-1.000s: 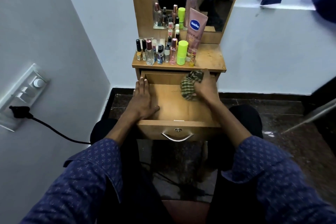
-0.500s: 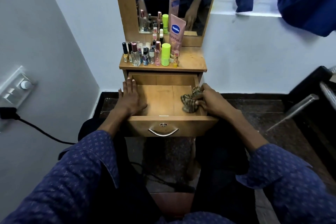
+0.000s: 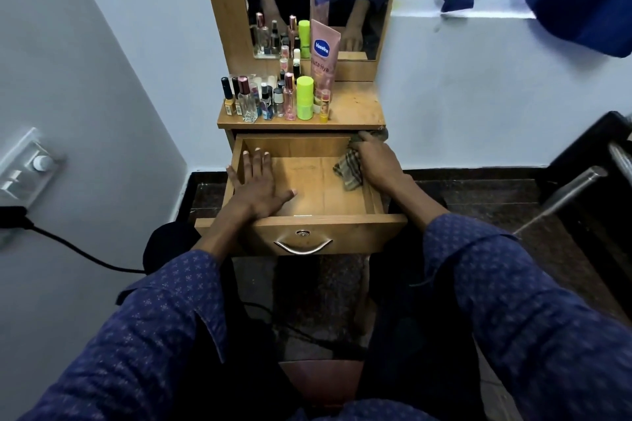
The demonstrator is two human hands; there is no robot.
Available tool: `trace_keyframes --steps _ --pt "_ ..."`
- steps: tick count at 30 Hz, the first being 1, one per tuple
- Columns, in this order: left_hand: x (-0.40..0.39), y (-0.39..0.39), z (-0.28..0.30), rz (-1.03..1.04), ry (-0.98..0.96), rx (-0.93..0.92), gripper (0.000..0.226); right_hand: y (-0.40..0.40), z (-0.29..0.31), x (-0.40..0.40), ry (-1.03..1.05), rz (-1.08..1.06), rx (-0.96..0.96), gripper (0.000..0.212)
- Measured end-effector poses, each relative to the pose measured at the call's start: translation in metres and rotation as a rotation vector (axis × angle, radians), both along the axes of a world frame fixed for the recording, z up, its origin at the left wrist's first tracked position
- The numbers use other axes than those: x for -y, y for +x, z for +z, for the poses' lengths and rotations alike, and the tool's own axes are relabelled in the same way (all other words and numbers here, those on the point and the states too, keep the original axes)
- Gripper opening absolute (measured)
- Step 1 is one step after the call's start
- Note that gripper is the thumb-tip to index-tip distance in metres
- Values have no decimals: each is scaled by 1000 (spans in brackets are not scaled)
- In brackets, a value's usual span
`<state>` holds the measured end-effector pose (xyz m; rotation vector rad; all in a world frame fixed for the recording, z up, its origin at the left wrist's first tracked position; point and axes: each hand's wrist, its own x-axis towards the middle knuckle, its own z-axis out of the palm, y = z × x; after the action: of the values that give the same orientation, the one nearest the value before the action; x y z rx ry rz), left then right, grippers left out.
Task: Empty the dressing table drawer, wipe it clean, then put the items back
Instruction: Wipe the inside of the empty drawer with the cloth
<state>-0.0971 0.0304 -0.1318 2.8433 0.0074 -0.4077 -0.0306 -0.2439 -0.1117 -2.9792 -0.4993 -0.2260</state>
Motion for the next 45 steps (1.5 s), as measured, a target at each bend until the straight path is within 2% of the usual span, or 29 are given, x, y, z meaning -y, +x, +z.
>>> trace_keyframes --steps 4,7,12,14,17,20,26,31,34,37,45 --pt "-1 0 -2 18 0 34 111 -9 7 3 -14 4 21 25" --pt "-2 -1 -2 26 -4 58 112 -26 7 -3 -131 3 23 11" --pt "-4 -1 -3 51 -4 95 113 -28 -2 -10 -362 167 69 18" --pt "-7 -2 -4 65 10 87 113 -19 -7 -12 -392 239 108 19" --pt "-8 -1 -5 67 24 66 114 0 -16 -16 -427 252 199 25" --pt "-9 -1 -8 62 46 53 115 8 -24 -23 -518 274 210 32" --pt "-10 0 -9 49 53 52 117 17 -22 -26 -535 322 193 33" --pt "-10 2 -9 56 51 58 118 23 -11 -19 -540 256 336 42" --pt "-8 0 -8 48 47 61 118 32 -5 -12 -517 301 316 35" --pt "-7 -1 -6 50 60 64 117 29 -7 -16 -625 307 304 32" --pt "-8 -1 -7 47 55 68 117 27 -3 -19 -673 356 232 31"
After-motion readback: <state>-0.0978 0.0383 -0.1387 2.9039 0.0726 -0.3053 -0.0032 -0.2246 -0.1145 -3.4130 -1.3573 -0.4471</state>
